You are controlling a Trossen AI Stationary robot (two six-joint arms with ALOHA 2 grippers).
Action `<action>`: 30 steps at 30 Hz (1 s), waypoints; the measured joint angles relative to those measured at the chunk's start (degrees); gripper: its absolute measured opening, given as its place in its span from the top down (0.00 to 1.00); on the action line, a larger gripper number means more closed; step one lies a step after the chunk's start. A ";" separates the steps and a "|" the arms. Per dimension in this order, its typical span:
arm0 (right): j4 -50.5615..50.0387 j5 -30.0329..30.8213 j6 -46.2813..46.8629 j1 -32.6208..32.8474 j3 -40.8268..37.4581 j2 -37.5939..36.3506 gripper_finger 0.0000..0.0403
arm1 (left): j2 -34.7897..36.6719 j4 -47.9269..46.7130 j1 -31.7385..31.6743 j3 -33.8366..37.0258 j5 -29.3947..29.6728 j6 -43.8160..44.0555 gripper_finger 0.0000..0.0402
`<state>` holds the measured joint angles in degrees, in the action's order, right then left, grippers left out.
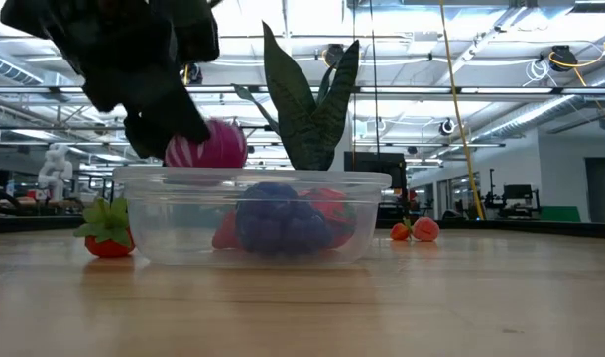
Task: Pick and placing Produce into tupperware
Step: Put the purple onion into the transparent bin
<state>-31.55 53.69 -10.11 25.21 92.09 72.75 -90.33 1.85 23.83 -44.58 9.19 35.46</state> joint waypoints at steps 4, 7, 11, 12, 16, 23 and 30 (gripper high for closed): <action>0.00 0.00 0.02 0.00 0.00 0.00 0.30 | -0.48 -0.02 -0.75 0.00 -0.51 0.06 0.36; -0.04 0.00 0.01 0.00 0.00 0.00 0.30 | -1.34 -1.19 -1.25 0.08 -1.18 0.69 0.36; -0.19 0.00 0.00 0.00 0.00 0.00 0.30 | -1.17 -1.53 -1.74 -0.02 -1.94 0.72 0.36; -0.23 0.00 0.01 0.00 0.00 0.00 0.30 | -1.17 -2.16 -1.74 -0.02 -1.94 0.79 0.36; -0.31 0.00 0.02 0.00 0.00 0.00 0.30 | -1.17 -3.04 -1.79 0.00 -2.62 1.05 0.36; -0.39 0.00 0.02 0.00 0.00 0.00 0.30 | -1.15 -3.80 -2.41 0.00 -3.04 1.12 0.36; -0.39 0.00 0.02 0.00 0.00 0.00 0.30 | -1.10 -4.27 -2.81 0.00 -3.65 1.01 0.36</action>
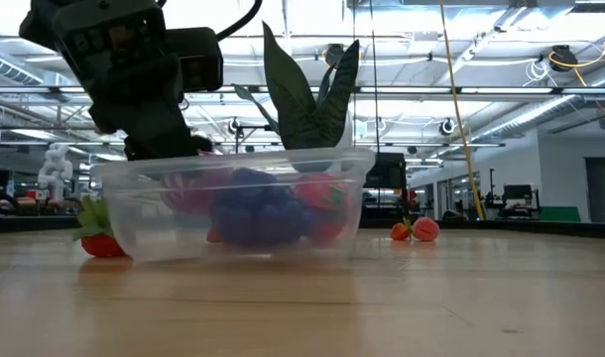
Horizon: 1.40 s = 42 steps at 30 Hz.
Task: Pick and placing Produce into tupperware
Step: Put the purple onion into the transparent bin
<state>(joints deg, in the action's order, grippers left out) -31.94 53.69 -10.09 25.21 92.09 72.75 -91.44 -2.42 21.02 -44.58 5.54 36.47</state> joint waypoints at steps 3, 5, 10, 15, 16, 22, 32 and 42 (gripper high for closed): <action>0.00 0.00 0.00 0.00 0.00 0.00 0.30 | 0.00 -0.25 0.00 0.00 -0.02 0.02 0.36; 0.00 0.00 0.00 0.00 0.00 0.00 0.30 | 0.00 -0.37 0.00 0.00 -0.02 0.04 0.36; -0.01 0.00 0.00 0.00 0.00 0.00 0.30 | 0.00 -0.31 0.00 0.00 -0.08 0.30 0.36; 0.00 0.00 0.00 0.00 0.00 0.00 0.30 | -0.02 1.23 0.00 0.00 -0.20 0.01 0.36; 0.00 0.00 -0.02 0.00 0.00 0.00 0.30 | -0.02 1.23 0.00 0.00 -0.19 0.00 0.36; -0.01 0.00 -0.01 0.00 0.00 0.00 0.30 | -0.02 1.29 0.00 0.00 -0.26 -0.16 0.36; 0.00 0.00 -0.02 0.00 0.00 0.00 0.30 | -0.06 1.94 -0.05 0.00 -0.83 -0.08 0.36; 0.00 0.00 -0.02 0.00 0.00 0.00 0.30 | -0.11 2.92 -1.10 0.00 -3.36 -0.61 0.36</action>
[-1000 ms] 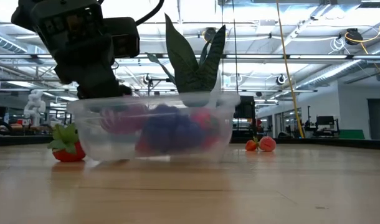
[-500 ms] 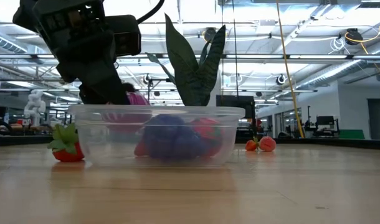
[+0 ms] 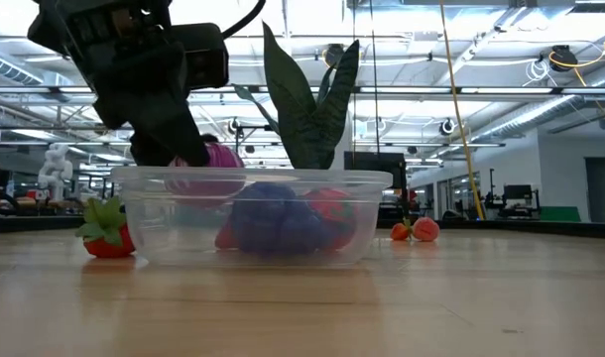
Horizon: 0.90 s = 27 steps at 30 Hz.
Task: Pick and placing Produce into tupperware
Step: Put the purple onion into the transparent bin
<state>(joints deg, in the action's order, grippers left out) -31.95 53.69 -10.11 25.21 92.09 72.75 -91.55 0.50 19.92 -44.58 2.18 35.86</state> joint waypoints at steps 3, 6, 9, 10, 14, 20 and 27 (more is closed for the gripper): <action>-0.01 0.00 0.00 0.00 0.00 0.00 0.30 | 0.00 -2.53 -0.08 -1.42 -0.01 -0.86 0.36; -0.01 0.00 0.00 0.00 0.00 0.00 0.30 | 0.00 -7.65 -0.02 -4.34 0.53 -2.60 0.36; 0.00 0.00 -0.02 0.00 0.00 0.00 0.30 | 0.00 -12.01 0.03 -6.95 1.83 -3.98 0.36; 0.00 0.00 0.00 0.00 0.00 0.00 0.30 | 0.00 -12.87 0.14 -7.53 2.46 -4.27 0.36; -0.02 0.00 -0.12 0.00 0.00 0.00 0.30 | 0.00 -14.02 0.61 -8.05 3.18 -4.43 0.36; -0.01 0.00 -0.66 0.00 0.00 0.00 0.30 | 0.00 -13.79 1.41 -8.11 3.25 -5.20 0.36; 0.50 -0.01 -1.00 0.00 0.00 0.00 0.30 | 0.00 -13.54 1.56 -8.11 4.08 -5.81 0.36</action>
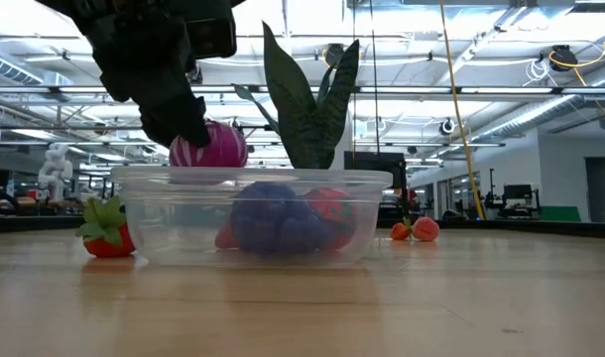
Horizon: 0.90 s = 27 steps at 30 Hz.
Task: Pick and placing Produce into tupperware
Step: Put the purple onion into the transparent bin
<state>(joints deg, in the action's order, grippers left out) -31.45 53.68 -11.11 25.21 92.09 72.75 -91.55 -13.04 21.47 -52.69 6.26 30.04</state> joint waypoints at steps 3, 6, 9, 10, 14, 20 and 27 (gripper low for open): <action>-0.02 0.01 -0.08 0.00 0.00 0.00 0.30 | -1.15 0.58 -0.02 -0.32 -0.03 -0.34 0.36; -0.04 0.01 -0.10 0.00 -0.02 0.02 0.30 | -2.57 -0.79 0.13 -2.13 -0.21 -1.65 0.36; 0.02 0.00 -0.19 0.00 -0.01 0.04 0.30 | -4.54 -6.71 0.41 -5.93 -0.14 -3.01 0.36; -0.06 0.01 -0.11 0.00 -0.02 0.02 0.30 | -5.80 -8.55 0.42 -7.61 -0.13 -3.44 0.36; -0.24 0.01 -0.06 0.00 0.00 0.02 0.30 | -10.14 -16.54 0.46 -13.17 0.56 -4.70 0.36; -0.54 0.01 -0.01 0.00 -0.02 0.02 0.30 | -13.27 -20.17 0.31 -17.40 0.89 -5.58 0.36; -0.99 -0.01 0.10 0.00 -0.02 0.02 0.30 | -12.57 -21.71 0.33 -17.27 1.53 -5.52 0.36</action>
<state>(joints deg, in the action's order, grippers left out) -32.44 53.67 -11.00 25.21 92.07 72.77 -104.12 -34.74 21.80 -69.95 7.79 24.53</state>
